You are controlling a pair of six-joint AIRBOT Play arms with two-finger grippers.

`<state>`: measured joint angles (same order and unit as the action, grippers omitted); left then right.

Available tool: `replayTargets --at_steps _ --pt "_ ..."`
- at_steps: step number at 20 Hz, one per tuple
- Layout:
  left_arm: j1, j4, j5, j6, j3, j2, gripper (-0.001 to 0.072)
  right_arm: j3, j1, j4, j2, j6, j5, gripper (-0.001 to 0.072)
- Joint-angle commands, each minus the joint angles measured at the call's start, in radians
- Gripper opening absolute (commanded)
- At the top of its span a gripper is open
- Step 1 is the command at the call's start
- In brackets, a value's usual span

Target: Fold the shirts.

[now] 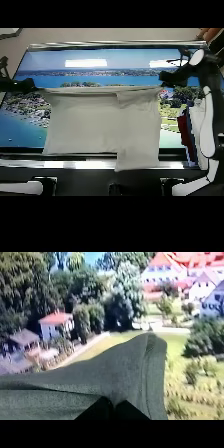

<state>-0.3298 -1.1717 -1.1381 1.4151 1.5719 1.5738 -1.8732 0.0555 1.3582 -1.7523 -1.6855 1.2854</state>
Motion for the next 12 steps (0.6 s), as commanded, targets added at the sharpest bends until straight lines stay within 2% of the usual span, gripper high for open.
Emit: replayTargets --at_steps 1,3,5,7,9,12 --pt "0.018 0.056 0.058 0.016 0.09 0.178 0.0033 0.007 -0.016 -0.04 -0.11 -0.096 -0.258 0.0058" --pt "0.01 0.053 0.032 -0.031 0.113 0.183 0.0034 0.003 0.005 -0.035 -0.096 -0.076 -0.179 0.0057" --pt "-0.008 0.05 -0.076 -0.058 0.117 0.182 0.0034 0.003 0.031 -0.029 -0.07 -0.025 0.038 0.0057" --pt "-0.013 -0.007 -0.206 -0.058 0.105 0.2 0.0034 0.027 0.026 -0.025 -0.069 -0.028 0.236 0.0057" --pt "-0.012 -0.053 -0.304 -0.058 0.08 0.233 0.0034 0.121 -0.011 -0.019 -0.069 -0.028 0.286 0.0057" --pt "-0.019 -0.053 -0.412 -0.057 0.065 0.282 0.0033 0.241 -0.033 -0.011 -0.07 -0.077 0.256 0.0057"
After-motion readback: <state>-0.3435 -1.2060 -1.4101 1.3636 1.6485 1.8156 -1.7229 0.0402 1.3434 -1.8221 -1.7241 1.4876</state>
